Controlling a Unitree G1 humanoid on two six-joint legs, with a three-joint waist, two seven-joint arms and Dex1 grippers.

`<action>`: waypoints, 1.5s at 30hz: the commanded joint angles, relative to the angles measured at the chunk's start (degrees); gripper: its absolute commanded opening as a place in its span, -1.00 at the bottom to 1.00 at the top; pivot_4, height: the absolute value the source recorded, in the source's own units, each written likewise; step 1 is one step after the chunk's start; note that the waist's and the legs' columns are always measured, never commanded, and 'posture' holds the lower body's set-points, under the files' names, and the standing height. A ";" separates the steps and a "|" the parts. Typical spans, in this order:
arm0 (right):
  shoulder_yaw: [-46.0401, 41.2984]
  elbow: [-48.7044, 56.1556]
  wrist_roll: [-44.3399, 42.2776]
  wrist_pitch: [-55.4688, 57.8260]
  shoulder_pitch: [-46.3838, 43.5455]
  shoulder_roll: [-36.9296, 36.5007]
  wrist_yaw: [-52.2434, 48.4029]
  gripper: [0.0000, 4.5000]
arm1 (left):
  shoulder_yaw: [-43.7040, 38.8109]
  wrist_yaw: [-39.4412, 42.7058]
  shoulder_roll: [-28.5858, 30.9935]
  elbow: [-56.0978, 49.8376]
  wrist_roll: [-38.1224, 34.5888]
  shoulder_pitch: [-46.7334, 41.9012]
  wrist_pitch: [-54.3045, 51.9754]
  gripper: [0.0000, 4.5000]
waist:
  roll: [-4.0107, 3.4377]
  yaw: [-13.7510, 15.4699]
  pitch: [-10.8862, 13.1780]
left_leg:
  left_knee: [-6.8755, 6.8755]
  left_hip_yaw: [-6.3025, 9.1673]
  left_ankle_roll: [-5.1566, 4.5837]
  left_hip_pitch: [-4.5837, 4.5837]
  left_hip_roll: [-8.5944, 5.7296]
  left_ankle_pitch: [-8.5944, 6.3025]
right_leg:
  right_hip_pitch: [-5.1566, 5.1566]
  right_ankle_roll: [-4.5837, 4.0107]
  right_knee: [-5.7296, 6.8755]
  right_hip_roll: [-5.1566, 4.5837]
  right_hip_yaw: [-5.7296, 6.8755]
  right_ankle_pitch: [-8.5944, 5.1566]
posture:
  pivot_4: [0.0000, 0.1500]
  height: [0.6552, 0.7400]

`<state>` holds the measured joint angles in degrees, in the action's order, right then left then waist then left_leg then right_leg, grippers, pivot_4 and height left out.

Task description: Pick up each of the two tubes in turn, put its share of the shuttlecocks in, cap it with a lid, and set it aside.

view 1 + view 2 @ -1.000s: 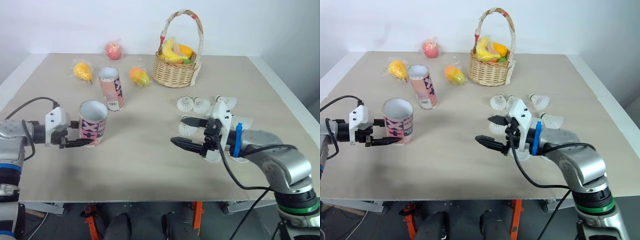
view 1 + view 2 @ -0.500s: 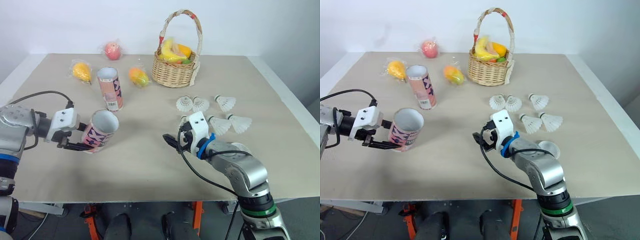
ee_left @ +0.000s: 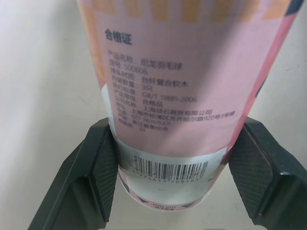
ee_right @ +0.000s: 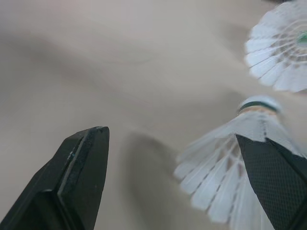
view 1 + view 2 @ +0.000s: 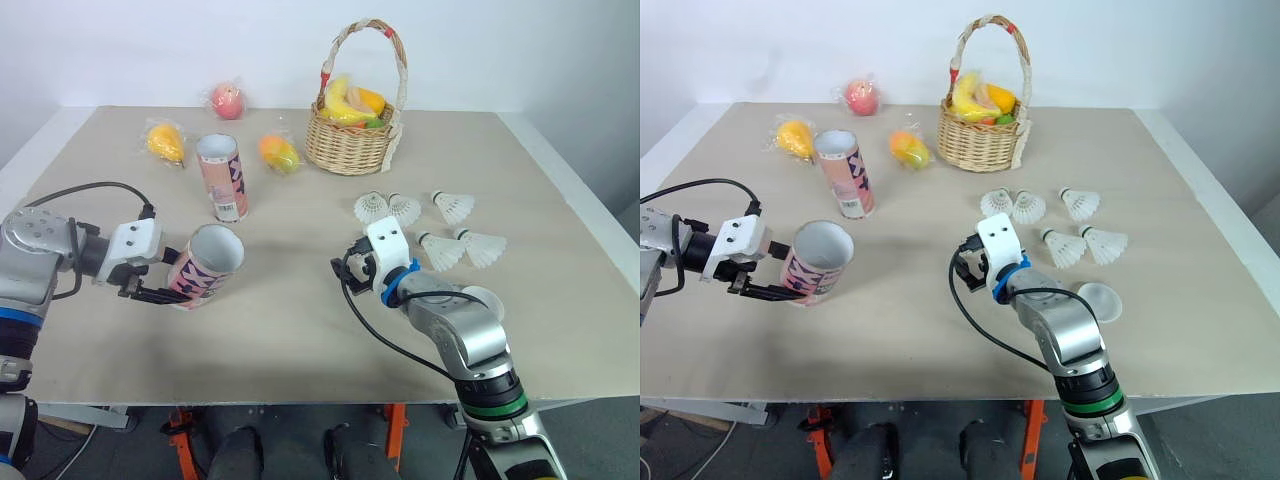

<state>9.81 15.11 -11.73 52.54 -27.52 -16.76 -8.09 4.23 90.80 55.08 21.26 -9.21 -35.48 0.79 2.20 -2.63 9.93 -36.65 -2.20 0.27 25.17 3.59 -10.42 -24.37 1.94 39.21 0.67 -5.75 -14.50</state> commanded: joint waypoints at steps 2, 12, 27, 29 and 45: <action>-0.54 -0.82 4.07 -1.67 -0.67 0.13 2.00 1.00 | -0.10 1.29 -1.61 -5.33 -4.01 2.24 -3.54 0.39 | 0.00 0.01 0.00 | 0.01 -0.01 0.00 0.00 -0.03 0.00 | 0.00 0.01 0.00 -0.03 -0.02 -0.01 | 1.00 0.93; 0.98 -0.82 7.81 -3.32 -0.28 -0.24 0.25 0.39 | 0.24 0.28 -3.44 -9.90 -5.55 4.89 -6.00 0.37 | 0.00 -0.09 0.00 | 0.01 0.02 0.00 0.00 0.02 0.00 | -0.03 -0.02 0.00 0.05 0.00 0.00 | 1.00 0.93; 0.07 9.48 1.84 -8.96 -1.71 -7.98 -18.69 -0.98 | 4.34 1.70 -0.23 -6.91 -5.53 3.88 -6.16 0.37 | -0.01 -0.08 0.01 | 0.02 0.02 0.00 -0.02 0.01 0.00 | -0.01 0.00 0.00 0.03 -0.01 -0.02 | 1.00 0.93; -0.23 10.68 1.36 -14.66 -3.46 -11.26 -23.74 -0.98 | 6.01 1.70 0.50 -5.75 -6.03 2.93 -5.69 0.37 | -0.03 -0.08 0.02 | 0.01 0.02 -0.02 -0.06 0.03 0.01 | -0.01 0.14 0.00 0.04 0.03 -0.09 | 1.00 0.93; 7.11 1.74 1.94 -43.78 -20.11 -20.78 -55.97 -0.98 | 19.91 1.70 -0.48 5.70 -9.42 -10.17 -1.77 0.37 | -0.17 0.14 0.04 | -0.15 0.01 -0.13 -0.11 0.05 0.08 | 0.08 0.30 0.02 0.02 0.10 -0.07 | 1.00 0.93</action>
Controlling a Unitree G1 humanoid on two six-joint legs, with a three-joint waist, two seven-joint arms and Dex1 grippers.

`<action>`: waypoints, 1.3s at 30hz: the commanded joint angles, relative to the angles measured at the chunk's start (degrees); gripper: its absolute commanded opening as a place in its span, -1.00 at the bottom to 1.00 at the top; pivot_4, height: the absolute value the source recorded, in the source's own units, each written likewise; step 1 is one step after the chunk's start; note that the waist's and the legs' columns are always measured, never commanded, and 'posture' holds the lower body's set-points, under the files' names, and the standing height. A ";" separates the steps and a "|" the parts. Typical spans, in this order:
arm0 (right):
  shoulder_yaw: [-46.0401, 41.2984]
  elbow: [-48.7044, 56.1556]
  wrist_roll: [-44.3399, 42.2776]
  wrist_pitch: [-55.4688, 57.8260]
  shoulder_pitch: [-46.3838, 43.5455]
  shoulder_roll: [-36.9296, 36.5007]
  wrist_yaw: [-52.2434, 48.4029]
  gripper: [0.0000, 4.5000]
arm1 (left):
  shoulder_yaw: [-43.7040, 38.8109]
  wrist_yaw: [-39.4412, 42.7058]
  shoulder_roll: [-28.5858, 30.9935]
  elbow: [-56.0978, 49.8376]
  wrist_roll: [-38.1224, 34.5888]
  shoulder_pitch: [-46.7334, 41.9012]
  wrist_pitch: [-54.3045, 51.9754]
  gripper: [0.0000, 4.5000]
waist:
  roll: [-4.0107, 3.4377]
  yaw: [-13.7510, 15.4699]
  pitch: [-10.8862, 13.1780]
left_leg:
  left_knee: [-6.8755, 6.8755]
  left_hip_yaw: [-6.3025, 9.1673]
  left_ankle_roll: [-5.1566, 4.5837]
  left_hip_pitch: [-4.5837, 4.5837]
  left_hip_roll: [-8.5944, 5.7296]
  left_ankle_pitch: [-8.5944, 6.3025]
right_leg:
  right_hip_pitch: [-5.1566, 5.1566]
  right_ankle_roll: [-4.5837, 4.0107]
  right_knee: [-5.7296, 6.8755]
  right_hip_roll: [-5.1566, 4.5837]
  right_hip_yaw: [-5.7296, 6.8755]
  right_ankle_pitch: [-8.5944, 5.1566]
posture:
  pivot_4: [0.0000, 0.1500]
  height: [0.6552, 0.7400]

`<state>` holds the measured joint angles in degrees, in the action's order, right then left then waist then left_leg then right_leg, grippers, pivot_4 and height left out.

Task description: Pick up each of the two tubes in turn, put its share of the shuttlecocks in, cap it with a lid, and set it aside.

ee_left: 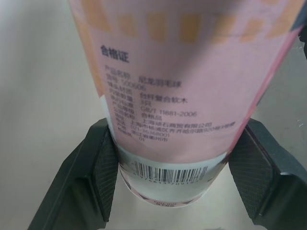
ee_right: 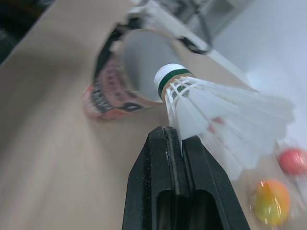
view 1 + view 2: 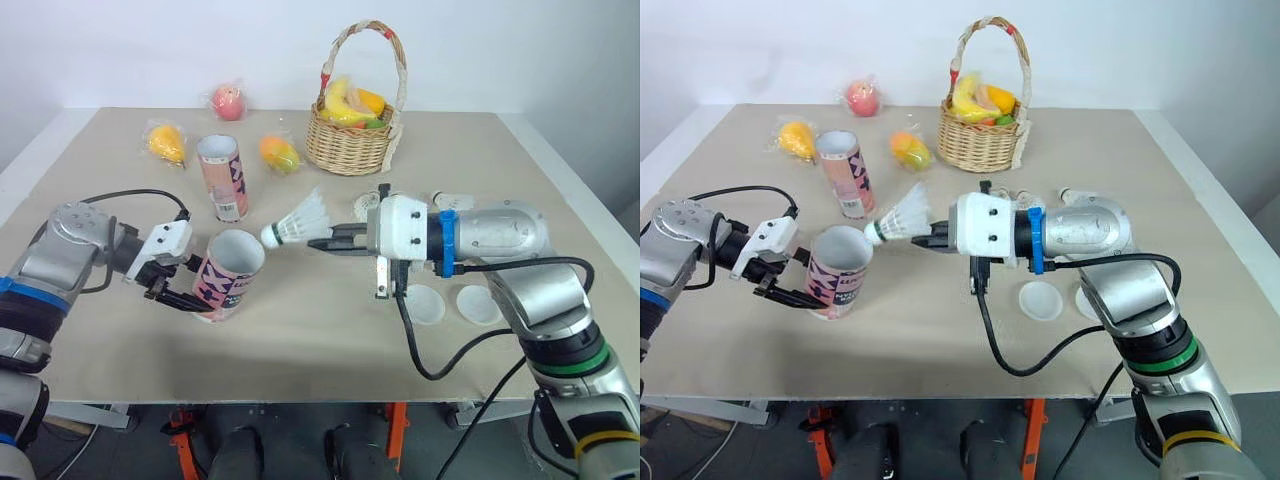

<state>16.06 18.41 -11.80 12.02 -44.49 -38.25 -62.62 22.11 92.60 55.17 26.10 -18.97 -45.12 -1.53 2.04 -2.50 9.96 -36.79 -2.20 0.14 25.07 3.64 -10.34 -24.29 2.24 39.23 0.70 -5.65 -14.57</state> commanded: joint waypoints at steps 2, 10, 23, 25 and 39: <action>2.36 -4.11 3.65 -5.06 -5.24 2.00 -2.11 -0.98 | 2.61 -0.10 -0.90 1.12 0.06 -1.10 0.71 0.37 | -0.02 0.03 0.01 | -0.02 -0.01 -0.05 0.01 0.00 0.04 | 0.00 0.00 0.00 -0.01 0.00 0.04 | 1.00 0.93; 5.15 -11.32 6.06 -9.38 -10.63 5.71 -5.88 -0.98 | 3.59 -0.10 -2.58 0.27 -0.87 -2.78 0.12 0.37 | -0.09 0.89 0.04 | -0.10 -0.04 -0.06 0.04 -0.03 0.06 | 0.00 -0.02 0.02 -0.05 -0.01 0.05 | 1.00 0.93; -11.92 -8.13 -12.95 17.06 -4.79 4.38 -0.92 0.43 | 2.09 -0.10 -4.26 -2.06 -0.45 -2.48 -1.61 0.37 | -0.07 1.50 0.03 | -0.12 0.03 -0.05 0.14 -0.24 0.06 | 0.08 -0.17 0.02 -0.26 0.01 0.19 | 1.00 0.93; -13.95 -8.13 -11.87 20.30 -1.02 4.27 4.53 0.43 | 1.67 -0.10 -4.09 -2.59 -0.47 -2.02 -1.79 0.37 | -0.04 1.49 0.01 | -0.12 0.08 -0.05 0.14 -0.29 0.06 | 0.13 -0.16 0.00 -0.28 0.05 0.17 | 1.00 0.93; -12.47 -21.82 6.17 23.96 4.01 17.91 40.20 0.43 | -0.20 -0.10 -3.27 -4.25 -1.53 -1.01 -2.75 0.37 | -0.23 1.03 0.10 | -0.08 0.00 -0.06 0.18 -0.20 0.06 | -0.07 -0.10 0.03 -0.09 -0.14 0.22 | 1.00 0.93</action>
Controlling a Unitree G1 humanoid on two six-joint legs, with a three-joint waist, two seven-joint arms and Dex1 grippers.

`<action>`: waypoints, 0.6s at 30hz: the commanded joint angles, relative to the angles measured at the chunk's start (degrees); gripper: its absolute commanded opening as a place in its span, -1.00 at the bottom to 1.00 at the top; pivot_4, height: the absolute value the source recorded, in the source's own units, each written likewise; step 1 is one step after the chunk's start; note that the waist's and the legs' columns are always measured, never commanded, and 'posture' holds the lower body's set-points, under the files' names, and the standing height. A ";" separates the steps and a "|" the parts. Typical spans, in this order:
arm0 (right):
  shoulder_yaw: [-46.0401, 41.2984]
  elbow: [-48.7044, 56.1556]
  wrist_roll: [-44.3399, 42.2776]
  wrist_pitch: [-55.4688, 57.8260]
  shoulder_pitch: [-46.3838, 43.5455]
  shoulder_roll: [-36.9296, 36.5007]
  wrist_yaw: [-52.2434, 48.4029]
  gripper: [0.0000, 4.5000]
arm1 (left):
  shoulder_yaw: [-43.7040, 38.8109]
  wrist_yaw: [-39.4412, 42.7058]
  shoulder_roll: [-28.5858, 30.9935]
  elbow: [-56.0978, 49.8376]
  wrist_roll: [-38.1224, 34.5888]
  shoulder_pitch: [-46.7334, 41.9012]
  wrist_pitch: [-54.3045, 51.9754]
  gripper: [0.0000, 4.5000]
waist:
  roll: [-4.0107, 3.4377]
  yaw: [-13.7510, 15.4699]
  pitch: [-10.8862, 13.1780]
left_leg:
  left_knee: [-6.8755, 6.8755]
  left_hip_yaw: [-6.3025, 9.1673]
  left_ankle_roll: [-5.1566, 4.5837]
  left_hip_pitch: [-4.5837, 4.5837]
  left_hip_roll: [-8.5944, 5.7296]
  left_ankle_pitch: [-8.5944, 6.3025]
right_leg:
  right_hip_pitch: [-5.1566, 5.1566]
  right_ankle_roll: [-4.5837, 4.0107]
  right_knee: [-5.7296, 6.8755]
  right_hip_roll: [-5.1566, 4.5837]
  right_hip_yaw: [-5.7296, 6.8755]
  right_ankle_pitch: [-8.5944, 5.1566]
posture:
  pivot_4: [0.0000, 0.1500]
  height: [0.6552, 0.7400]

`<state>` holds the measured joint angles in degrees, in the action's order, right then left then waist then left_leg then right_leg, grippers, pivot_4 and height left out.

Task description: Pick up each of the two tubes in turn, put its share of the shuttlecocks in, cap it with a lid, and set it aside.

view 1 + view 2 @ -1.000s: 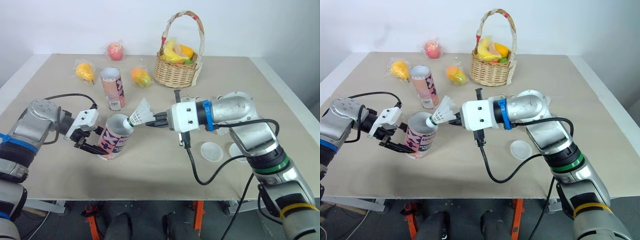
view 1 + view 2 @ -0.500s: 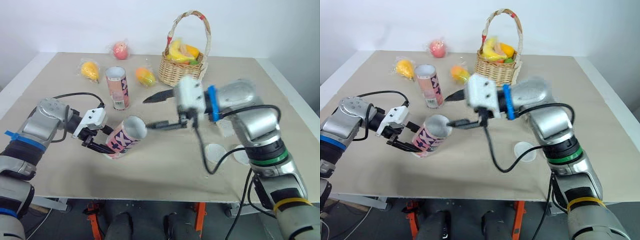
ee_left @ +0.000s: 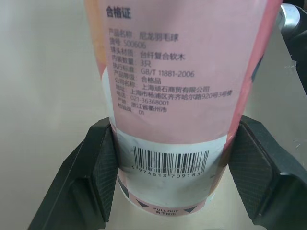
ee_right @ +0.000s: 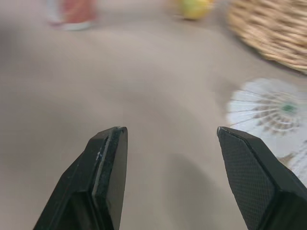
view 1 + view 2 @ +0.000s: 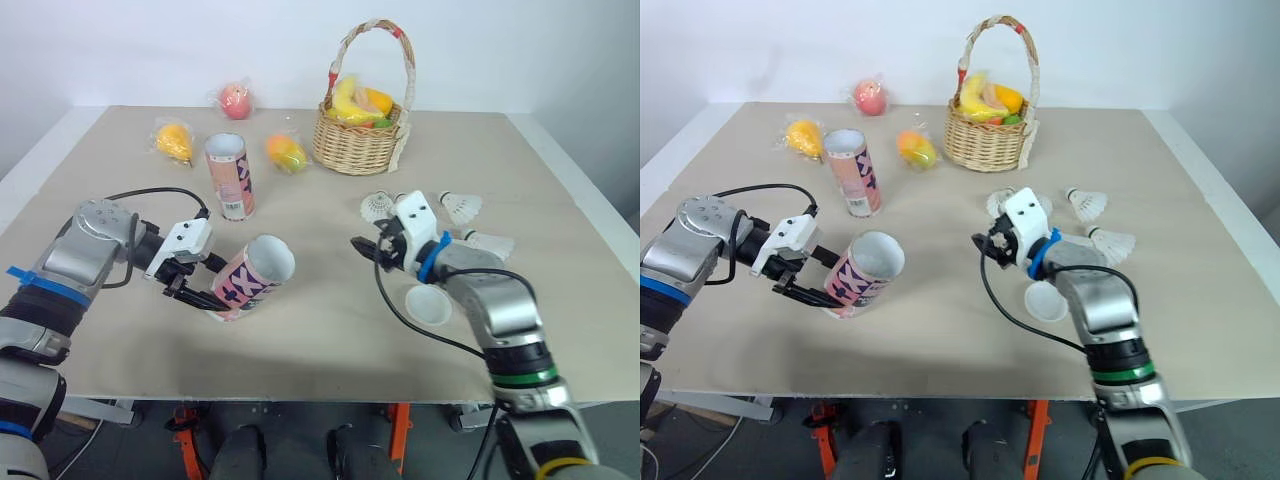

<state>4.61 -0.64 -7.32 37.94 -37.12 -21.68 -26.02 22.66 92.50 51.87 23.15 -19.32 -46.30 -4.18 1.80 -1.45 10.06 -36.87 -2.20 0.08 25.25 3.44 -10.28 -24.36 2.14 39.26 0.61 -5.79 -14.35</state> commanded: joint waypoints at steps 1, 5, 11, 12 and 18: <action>-1.12 -4.18 2.09 -2.41 -4.22 1.90 4.32 0.43 | -0.95 0.00 -0.04 -1.36 -1.24 0.21 -0.14 0.37 | 0.00 -0.02 0.00 | 0.00 0.00 0.00 0.00 0.00 0.00 | 0.00 0.00 0.00 0.00 0.00 0.00 | 1.00 0.93; 0.57 -8.89 3.71 -3.39 -7.10 4.08 5.34 0.43 | -2.14 0.00 -0.10 -2.46 -1.57 1.29 -0.67 0.37 | 0.00 0.01 0.00 | 0.04 0.01 0.00 0.03 0.00 0.00 | -0.02 -0.06 0.00 0.00 0.00 -0.03 | 1.00 0.93; 2.74 -17.21 8.72 -5.90 -11.38 7.26 10.47 0.43 | -4.22 0.00 0.30 -4.39 -1.48 2.92 -1.96 0.37 | -0.01 -0.29 0.00 | 0.17 0.02 0.00 0.07 0.00 -0.01 | -0.12 -0.13 -0.01 0.01 0.01 -0.07 | 1.00 0.93; 2.84 -18.62 9.27 -6.58 -12.25 7.88 11.35 0.43 | -4.54 0.00 0.39 -4.68 -1.46 3.15 -2.15 0.37 | -0.01 -0.37 0.00 | 0.17 0.02 0.00 0.07 0.00 -0.01 | -0.13 -0.13 -0.01 0.01 0.01 -0.06 | 1.00 0.93; 4.98 -27.63 14.35 -11.64 -16.47 9.29 16.06 0.43 | -5.62 0.00 0.26 -6.01 -1.25 3.99 -3.26 0.37 | 0.00 -1.19 0.00 | 0.18 0.02 0.00 0.09 0.00 -0.01 | -0.14 -0.13 -0.01 0.01 0.02 -0.06 | 1.00 0.93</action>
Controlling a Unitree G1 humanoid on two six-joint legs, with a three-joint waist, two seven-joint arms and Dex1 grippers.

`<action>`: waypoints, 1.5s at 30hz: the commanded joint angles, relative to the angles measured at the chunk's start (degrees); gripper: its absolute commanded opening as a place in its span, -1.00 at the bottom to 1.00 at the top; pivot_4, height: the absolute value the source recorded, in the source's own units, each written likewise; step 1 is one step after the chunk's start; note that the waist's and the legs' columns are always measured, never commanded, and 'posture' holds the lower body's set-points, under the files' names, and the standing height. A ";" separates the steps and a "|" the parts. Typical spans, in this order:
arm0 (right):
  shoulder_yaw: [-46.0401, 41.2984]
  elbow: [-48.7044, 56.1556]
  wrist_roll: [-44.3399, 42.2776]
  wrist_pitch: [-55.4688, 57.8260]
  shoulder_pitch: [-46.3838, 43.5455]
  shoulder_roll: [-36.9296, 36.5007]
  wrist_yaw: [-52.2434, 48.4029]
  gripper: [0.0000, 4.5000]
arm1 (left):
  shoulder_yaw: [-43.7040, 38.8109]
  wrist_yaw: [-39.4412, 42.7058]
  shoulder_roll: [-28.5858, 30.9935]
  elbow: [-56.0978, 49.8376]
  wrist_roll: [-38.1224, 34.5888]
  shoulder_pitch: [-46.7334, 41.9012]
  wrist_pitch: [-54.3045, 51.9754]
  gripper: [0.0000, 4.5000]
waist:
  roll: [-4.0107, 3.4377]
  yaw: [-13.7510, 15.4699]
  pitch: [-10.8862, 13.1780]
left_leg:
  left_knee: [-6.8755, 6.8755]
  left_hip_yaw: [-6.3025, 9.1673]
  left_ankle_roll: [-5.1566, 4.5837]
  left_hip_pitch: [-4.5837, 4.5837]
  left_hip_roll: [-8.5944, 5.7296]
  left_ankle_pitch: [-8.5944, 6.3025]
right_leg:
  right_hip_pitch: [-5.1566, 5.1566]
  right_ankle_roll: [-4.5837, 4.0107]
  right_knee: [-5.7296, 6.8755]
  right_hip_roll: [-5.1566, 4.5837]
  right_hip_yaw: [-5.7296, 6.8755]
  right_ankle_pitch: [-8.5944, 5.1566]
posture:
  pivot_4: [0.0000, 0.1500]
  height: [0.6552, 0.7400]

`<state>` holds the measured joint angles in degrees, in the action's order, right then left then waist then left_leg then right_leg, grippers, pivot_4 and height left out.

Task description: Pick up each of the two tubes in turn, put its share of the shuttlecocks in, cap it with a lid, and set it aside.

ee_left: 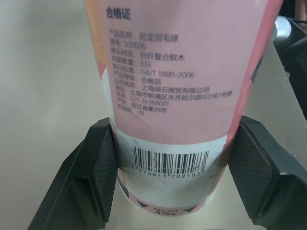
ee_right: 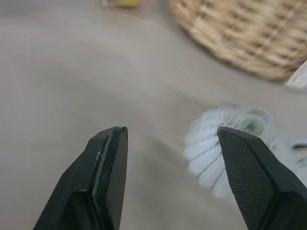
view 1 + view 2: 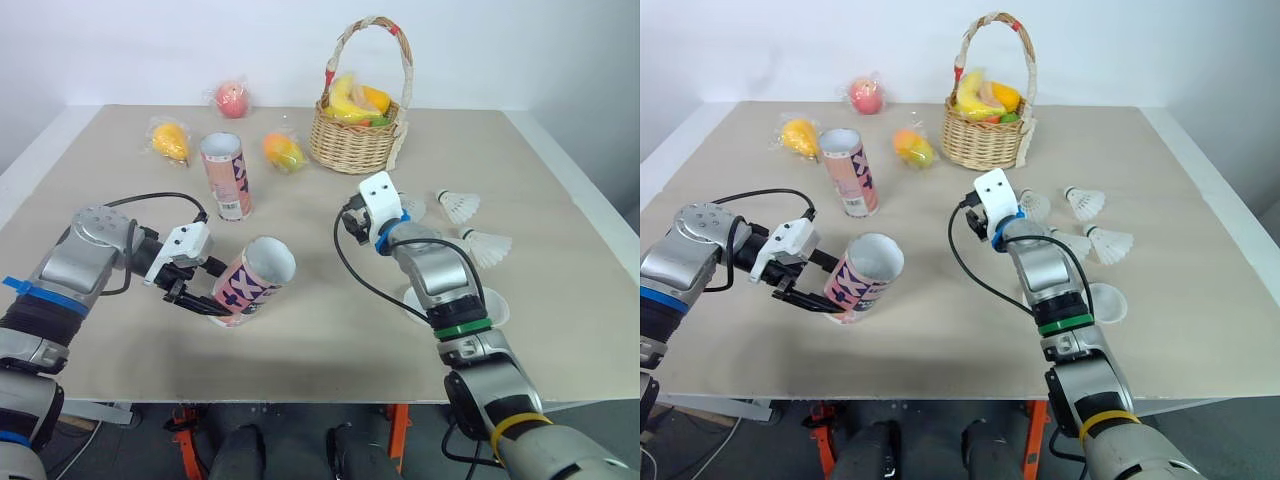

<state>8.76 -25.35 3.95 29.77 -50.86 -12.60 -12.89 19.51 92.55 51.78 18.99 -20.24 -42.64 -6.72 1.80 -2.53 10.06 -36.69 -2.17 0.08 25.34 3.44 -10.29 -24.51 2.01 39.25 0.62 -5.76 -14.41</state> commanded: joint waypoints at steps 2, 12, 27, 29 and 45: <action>1.35 -4.53 4.11 -4.75 -3.33 0.57 3.48 0.43 | -2.74 -0.05 0.24 -2.09 -0.24 0.48 -0.95 0.37 | 0.00 -0.23 0.00 | 0.03 0.00 0.00 0.00 0.00 0.00 | -0.02 0.00 0.00 0.00 -0.02 -0.01 | 1.00 0.93; 2.16 -12.02 7.86 -6.91 -6.32 4.08 7.98 0.43 | -4.05 -0.05 -1.00 -2.97 0.21 1.05 -2.11 0.37 | 0.00 -0.37 0.00 | 0.14 -0.01 0.00 0.07 0.02 0.00 | -0.21 -0.07 0.00 0.04 -0.04 -0.02 | 1.00 0.93; 0.80 -19.68 9.32 -6.14 -9.07 5.85 14.28 0.43 | -4.88 -0.05 -1.34 -4.00 0.25 1.71 -3.12 0.37 | 0.00 -0.46 0.00 | 0.16 -0.04 0.01 0.19 0.05 0.01 | -0.38 -0.09 0.04 0.07 -0.07 -0.01 | 1.00 0.93; 0.53 -20.05 9.09 -5.51 -9.06 6.33 14.54 0.43 | -5.04 -0.05 -1.43 -4.14 0.32 1.82 -3.27 0.37 | 0.00 -0.50 0.00 | 0.16 -0.04 0.01 0.19 0.05 0.01 | -0.38 -0.09 0.05 0.07 -0.07 -0.01 | 1.00 0.93; -0.68 -18.53 9.26 -3.64 -6.87 7.43 16.28 0.21 | -6.00 -0.05 -2.01 -4.45 0.96 2.32 -3.45 0.37 | 0.01 -0.51 -0.01 | 0.16 -0.03 0.03 0.19 0.05 0.02 | -0.38 -0.10 0.07 0.07 -0.06 -0.01 | 1.00 0.93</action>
<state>8.80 -44.85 13.16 25.82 -58.34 -5.22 2.71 15.64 92.55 49.87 16.17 -19.02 -40.32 -10.14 1.81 -3.04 10.06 -36.53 -2.21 0.10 25.53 3.49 -10.27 -24.89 1.91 39.32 0.69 -5.83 -14.41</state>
